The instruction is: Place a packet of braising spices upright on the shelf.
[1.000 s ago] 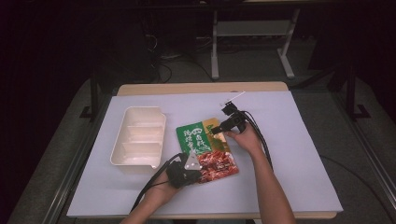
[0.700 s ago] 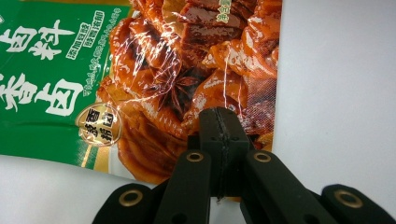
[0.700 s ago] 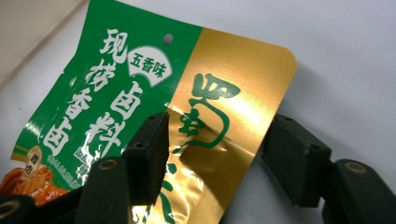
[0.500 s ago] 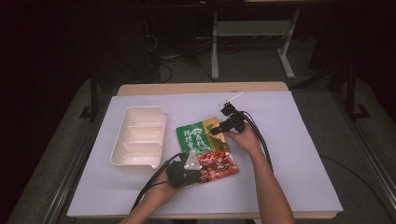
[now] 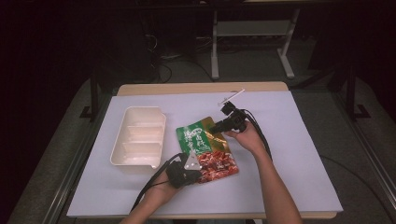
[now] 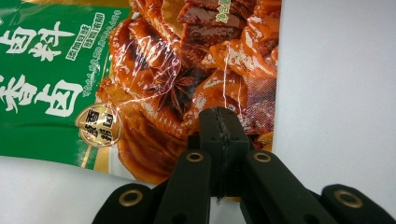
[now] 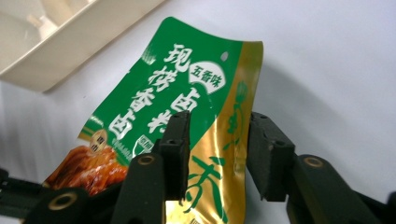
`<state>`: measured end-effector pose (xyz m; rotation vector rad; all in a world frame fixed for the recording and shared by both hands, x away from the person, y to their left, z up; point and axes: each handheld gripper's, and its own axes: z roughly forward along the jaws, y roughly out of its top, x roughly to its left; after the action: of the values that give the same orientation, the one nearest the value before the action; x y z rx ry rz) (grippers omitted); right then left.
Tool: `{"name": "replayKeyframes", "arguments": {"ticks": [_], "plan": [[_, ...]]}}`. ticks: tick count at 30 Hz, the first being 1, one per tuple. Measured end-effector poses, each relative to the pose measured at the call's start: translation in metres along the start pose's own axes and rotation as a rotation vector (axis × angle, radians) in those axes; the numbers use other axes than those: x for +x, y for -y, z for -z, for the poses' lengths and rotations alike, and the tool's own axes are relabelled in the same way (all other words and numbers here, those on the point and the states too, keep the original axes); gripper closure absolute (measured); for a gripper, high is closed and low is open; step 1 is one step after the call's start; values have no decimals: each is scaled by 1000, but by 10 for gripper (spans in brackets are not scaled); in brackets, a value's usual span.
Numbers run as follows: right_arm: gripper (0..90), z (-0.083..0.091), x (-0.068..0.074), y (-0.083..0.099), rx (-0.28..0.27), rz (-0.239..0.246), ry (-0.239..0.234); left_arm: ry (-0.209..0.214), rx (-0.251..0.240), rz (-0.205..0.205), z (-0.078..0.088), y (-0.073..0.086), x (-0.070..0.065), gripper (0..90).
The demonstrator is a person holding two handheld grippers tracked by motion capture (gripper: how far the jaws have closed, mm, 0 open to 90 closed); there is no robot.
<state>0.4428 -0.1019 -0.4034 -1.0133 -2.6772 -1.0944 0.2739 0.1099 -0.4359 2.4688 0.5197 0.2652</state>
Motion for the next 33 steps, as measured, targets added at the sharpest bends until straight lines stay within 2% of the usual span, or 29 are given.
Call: {"name": "replayKeyframes", "arguments": {"ticks": [3,4,8,23,29,33], "plan": [[652,0,1,0,7,12,-18,-1,2,-2,0,0,0,900],[659,-2,1,1,24,17,-35,-2,3,-5,0,0,0,900],[656,-10,0,2,61,9,-38,-1,2,-1,0,0,0,900],[668,-31,-12,8,71,-55,-54,-1,-13,-1,0,2,0,900],[731,-31,-12,8,64,-63,-65,-2,-14,-2,0,2,0,900],[803,-24,-6,5,66,-30,-66,-3,-15,-3,0,2,0,900]]}}
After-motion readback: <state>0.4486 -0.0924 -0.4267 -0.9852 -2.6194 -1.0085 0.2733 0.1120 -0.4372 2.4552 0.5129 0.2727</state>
